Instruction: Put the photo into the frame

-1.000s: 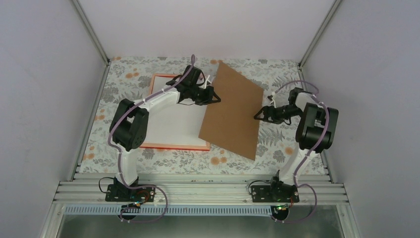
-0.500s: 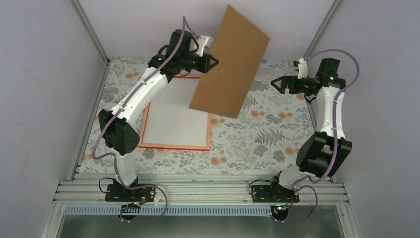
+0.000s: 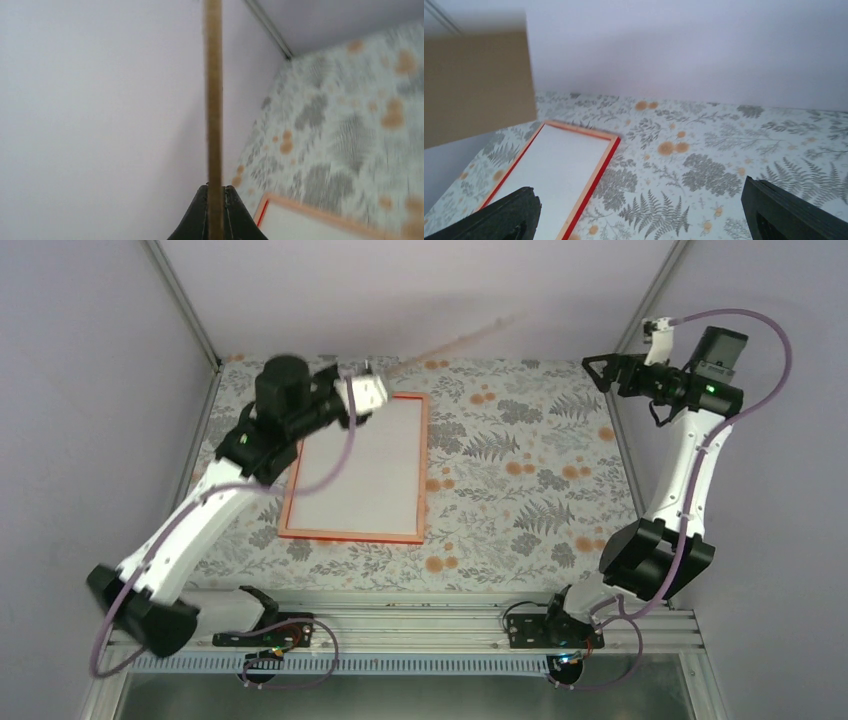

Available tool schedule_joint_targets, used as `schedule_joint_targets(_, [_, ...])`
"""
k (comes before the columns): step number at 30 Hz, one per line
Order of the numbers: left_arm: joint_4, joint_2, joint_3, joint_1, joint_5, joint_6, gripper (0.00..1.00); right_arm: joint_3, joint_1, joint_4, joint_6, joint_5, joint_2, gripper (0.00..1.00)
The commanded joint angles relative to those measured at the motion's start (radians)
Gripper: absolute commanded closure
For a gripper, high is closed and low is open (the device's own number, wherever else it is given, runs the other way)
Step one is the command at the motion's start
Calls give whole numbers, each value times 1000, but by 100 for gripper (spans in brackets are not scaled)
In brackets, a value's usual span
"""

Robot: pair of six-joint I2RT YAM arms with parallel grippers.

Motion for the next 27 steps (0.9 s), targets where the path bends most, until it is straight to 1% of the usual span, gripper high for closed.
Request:
schedule_joint_targets(1, [247, -245, -337, -31, 60, 655, 97, 66, -57, -16, 41, -107, 25, 0])
schedule_joint_targets(3, [276, -348, -473, -35, 110, 798, 98, 54, -60, -33, 23, -194, 29, 0])
schedule_joint_targets(5, [291, -436, -575, -37, 164, 901, 97, 15, -49, -54, 5, -284, 32, 0])
schedule_joint_targets(8, [317, -544, -706, -42, 240, 1023, 98, -48, 21, -125, -58, -307, 38, 0])
schedule_joint_targets(10, [344, -595, -762, -42, 285, 1084, 98, -117, 83, -129, -65, -308, 24, 0])
schedule_joint_targets(14, [330, -668, -810, -43, 354, 1175, 98, -211, 207, -153, -79, -320, 28, 0])
schedule_joint_targets(18, [270, -723, -828, -42, 425, 1229, 98, -240, 299, -217, -133, -339, 52, 0])
schedule_joint_targets(22, [241, -764, -856, -41, 463, 1268, 98, -284, 356, -239, -138, -367, 77, 0])
schedule_joint_targets(27, [218, -792, -873, -41, 501, 1295, 98, -316, 413, -253, -137, -438, 95, 0])
